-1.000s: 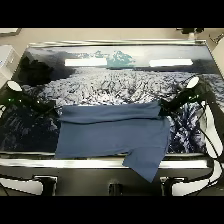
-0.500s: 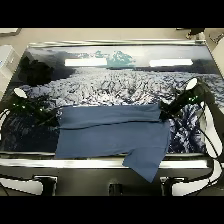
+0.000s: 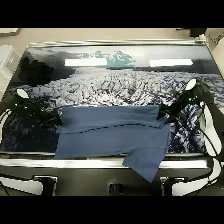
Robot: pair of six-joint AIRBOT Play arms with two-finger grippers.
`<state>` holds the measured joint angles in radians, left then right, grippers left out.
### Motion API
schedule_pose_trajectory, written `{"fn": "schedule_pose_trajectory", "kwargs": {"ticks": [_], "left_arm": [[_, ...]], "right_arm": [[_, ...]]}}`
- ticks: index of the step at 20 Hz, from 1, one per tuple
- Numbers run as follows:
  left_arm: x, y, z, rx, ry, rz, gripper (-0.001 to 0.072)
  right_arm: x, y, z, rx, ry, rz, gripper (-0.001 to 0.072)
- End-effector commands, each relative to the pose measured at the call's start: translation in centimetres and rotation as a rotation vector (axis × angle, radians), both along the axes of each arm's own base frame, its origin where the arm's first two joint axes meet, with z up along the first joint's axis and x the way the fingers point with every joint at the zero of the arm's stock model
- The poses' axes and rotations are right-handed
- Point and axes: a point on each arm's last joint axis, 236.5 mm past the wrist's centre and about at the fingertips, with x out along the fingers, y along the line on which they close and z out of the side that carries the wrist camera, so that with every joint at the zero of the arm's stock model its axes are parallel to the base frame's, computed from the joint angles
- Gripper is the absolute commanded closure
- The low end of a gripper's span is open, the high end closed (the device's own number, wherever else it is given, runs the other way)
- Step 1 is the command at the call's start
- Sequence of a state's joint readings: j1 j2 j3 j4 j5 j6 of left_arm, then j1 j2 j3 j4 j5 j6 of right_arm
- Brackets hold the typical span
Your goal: Fold the clothes and pants, and hang the long-sleeved shirts on hangers.
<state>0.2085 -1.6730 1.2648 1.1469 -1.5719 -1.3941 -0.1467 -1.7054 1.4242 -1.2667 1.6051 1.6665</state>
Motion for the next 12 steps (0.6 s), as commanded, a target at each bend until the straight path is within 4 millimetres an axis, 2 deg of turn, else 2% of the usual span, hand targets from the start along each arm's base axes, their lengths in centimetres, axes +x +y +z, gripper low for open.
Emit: {"fn": "schedule_pose_trajectory", "kwargs": {"ticks": [1,3,5,9,10,12], "left_arm": [[-2.0,1.9,1.7,0.017,0.049,-0.02,0.0239],[-3.4,3.7,2.9,0.039,0.026,0.034,0.0239],[-5.9,4.2,2.7,0.04,0.005,0.08,0.0241],[-13.6,2.1,-1.4,0.003,0.041,0.109,0.0266],[-14.9,1.4,-2.2,-0.009,0.049,0.102,0.0266],[-16.0,-0.3,-3.0,-0.071,0.055,0.1,0.0266]], "right_arm": [[-2.7,-2.4,1.2,-0.082,0.083,0.094,0.0112],[-3.8,-4.1,2.0,-0.154,0.109,0.116,0.0112],[-4.0,-4.2,2.1,-0.166,0.086,0.109,0.0112],[-6.0,-3.8,1.1,-0.162,0.119,0.097,0.0114],[-6.5,-3.8,1.1,-0.161,0.127,0.099,0.0117],[-6.9,-3.7,1.2,-0.159,0.127,0.103,0.0119]]}}
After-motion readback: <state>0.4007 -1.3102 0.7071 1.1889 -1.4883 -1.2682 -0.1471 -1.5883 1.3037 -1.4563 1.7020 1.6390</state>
